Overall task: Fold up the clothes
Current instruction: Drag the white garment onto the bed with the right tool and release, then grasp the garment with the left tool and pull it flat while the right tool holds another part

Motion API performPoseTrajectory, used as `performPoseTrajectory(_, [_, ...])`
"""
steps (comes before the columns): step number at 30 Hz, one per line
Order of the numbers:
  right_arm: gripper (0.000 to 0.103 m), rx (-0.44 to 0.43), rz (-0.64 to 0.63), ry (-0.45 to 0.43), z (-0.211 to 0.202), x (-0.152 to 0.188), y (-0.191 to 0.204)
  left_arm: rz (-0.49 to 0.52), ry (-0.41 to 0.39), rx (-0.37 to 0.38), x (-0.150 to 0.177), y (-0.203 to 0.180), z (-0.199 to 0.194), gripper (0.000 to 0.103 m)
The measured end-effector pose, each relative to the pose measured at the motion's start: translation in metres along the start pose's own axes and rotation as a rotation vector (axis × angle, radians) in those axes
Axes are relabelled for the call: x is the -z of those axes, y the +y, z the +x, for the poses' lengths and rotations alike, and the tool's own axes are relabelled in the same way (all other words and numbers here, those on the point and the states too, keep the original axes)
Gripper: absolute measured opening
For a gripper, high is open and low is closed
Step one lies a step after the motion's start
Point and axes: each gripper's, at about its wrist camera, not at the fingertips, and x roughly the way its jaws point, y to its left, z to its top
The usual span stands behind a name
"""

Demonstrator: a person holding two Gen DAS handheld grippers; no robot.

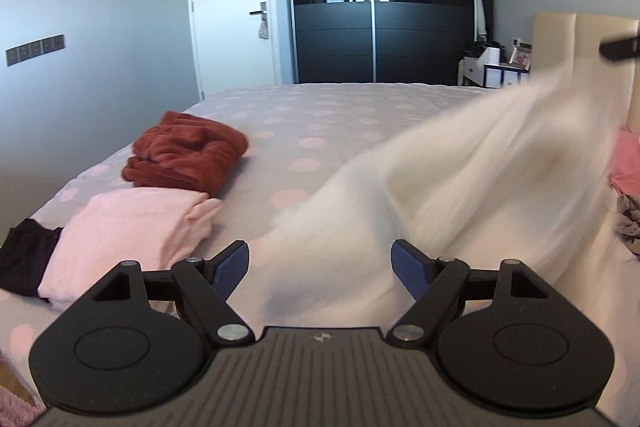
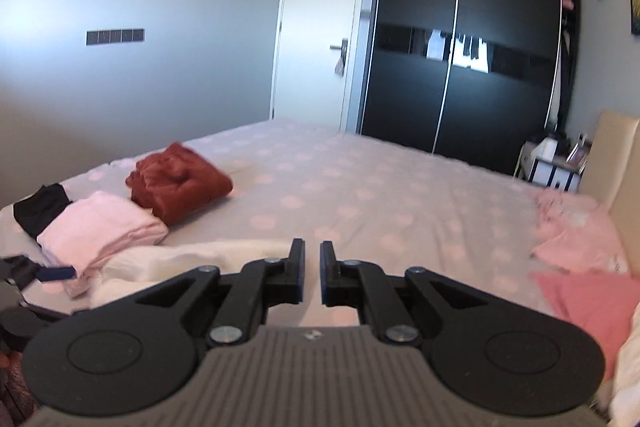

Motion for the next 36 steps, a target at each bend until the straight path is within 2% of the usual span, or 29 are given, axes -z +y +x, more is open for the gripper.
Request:
performPoseTrajectory(1, [0.016,-0.009,0.01,0.018,0.009,0.009,0.008,-0.008,0.009,-0.006,0.002,0.006,0.0,0.078])
performPoseTrajectory(4, [0.016,-0.042,0.05,0.08,0.027,0.04,0.021,-0.007,0.039,-0.017,0.011,0.016,0.002,0.078])
performPoseTrajectory(9, [0.017,-0.118,0.08,0.181,0.031,0.096,0.045,0.035,0.095,0.0,0.022,0.022,0.006,0.078])
performPoseTrajectory(11, [0.023,-0.151,0.094,0.209,0.034,0.114,0.06,0.048,0.125,0.025,0.026,0.023,0.007,0.078])
performPoseTrajectory(13, [0.036,-0.181,0.095,0.229,0.036,0.13,0.077,0.061,0.154,0.051,0.031,0.023,0.008,0.077])
performPoseTrajectory(17, [0.042,-0.254,0.099,0.268,0.04,0.151,0.112,0.099,0.213,0.077,0.038,0.022,0.016,0.071])
performPoseTrajectory(21, [0.073,-0.31,0.089,0.305,0.046,0.165,0.146,0.11,0.23,0.13,0.045,0.017,0.024,0.071])
performPoseTrajectory(23, [0.08,-0.316,0.076,0.311,0.05,0.17,0.158,0.115,0.229,0.155,0.048,0.013,0.028,0.071])
performPoseTrajectory(26, [0.08,-0.296,0.078,0.323,0.061,0.173,0.166,0.101,0.25,0.188,0.052,0.009,0.038,0.051])
performPoseTrajectory(27, [0.079,-0.292,0.089,0.328,0.064,0.175,0.167,0.093,0.259,0.205,0.052,0.009,0.042,0.041])
performPoseTrajectory(28, [0.074,-0.286,0.094,0.332,0.068,0.176,0.168,0.083,0.268,0.227,0.051,0.008,0.045,0.031])
performPoseTrajectory(29, [0.065,-0.279,0.095,0.336,0.072,0.178,0.169,0.081,0.271,0.244,0.05,0.007,0.047,0.027])
performPoseTrajectory(31, [0.006,-0.253,0.077,0.351,0.077,0.18,0.17,0.099,0.256,0.261,0.048,0.004,0.047,0.009])
performPoseTrajectory(33, [0.004,-0.231,0.065,0.36,0.081,0.181,0.169,0.117,0.242,0.271,0.046,0.003,0.045,0.005])
performPoseTrajectory(36, [0.004,-0.191,0.058,0.314,0.072,0.174,0.157,0.131,0.215,0.253,0.038,0.004,0.041,0.003])
